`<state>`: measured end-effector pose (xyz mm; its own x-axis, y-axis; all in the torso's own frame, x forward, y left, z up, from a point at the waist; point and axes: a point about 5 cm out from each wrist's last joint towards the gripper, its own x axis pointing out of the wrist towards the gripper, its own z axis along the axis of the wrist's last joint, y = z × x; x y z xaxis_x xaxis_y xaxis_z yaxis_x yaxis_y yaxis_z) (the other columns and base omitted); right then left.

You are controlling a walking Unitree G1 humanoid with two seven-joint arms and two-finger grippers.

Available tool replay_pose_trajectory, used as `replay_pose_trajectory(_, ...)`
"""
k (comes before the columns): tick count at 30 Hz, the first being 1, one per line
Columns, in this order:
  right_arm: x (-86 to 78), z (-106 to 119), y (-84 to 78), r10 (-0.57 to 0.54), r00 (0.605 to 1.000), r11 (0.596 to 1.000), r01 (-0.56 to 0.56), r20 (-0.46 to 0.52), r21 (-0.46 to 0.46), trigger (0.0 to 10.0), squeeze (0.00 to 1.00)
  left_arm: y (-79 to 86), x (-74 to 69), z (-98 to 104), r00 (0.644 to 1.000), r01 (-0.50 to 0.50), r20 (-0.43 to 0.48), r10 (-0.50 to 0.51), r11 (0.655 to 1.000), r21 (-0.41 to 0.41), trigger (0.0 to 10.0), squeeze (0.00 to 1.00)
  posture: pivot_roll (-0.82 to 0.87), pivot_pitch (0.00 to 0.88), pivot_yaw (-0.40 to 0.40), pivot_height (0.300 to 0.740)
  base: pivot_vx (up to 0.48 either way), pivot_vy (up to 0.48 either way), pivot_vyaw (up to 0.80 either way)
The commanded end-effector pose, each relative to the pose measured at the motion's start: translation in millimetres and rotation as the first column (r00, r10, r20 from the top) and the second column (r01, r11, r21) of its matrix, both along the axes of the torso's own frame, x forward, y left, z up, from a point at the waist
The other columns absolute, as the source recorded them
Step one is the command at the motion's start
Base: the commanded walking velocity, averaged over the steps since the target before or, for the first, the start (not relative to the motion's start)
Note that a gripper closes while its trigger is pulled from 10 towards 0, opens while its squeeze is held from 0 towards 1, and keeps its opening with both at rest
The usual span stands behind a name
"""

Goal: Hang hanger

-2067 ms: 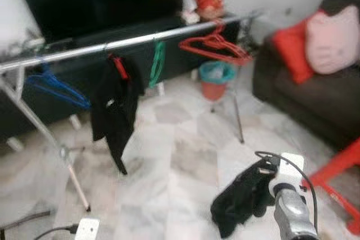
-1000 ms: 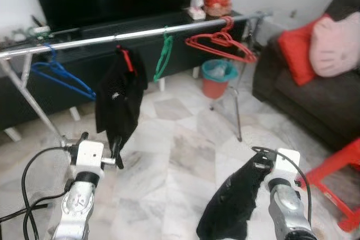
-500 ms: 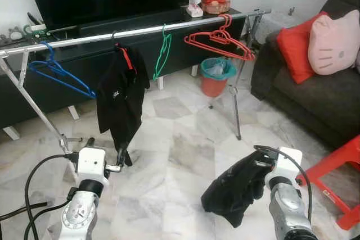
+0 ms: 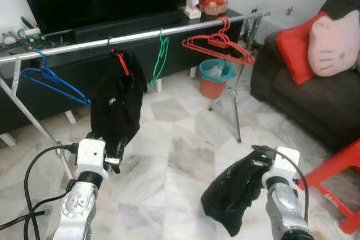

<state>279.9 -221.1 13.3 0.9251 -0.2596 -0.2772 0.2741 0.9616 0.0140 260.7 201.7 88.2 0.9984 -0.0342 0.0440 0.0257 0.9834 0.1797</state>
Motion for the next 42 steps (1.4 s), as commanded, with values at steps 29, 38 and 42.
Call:
replay_pose_trajectory(29,-1.1,1.8,-2.1,-0.012,0.999,1.000,0.012,0.033,-0.007,10.0,0.00,-2.7,9.4,10.0,1.000,0.017,0.020,-0.017,1.000,-0.023,10.0,0.00,0.06,0.000,-0.019,0.740,0.352,0.000,0.00)
replay_pose_trajectory(38,-1.5,1.2,-1.4,-0.008,1.000,1.000,0.008,0.030,-0.010,10.0,0.00,-4.4,10.7,11.6,0.999,0.027,0.023,-0.027,0.999,-0.022,10.0,0.00,0.05,0.000,-0.015,0.740,0.358,0.000,0.00)
replay_pose_trajectory(42,-0.7,2.3,-2.8,-0.011,0.999,1.000,0.011,0.032,-0.012,10.0,0.00,-5.1,11.2,12.0,0.999,0.032,0.024,-0.031,0.999,-0.024,10.0,0.00,0.05,0.000,-0.016,0.740,0.356,0.000,0.00)
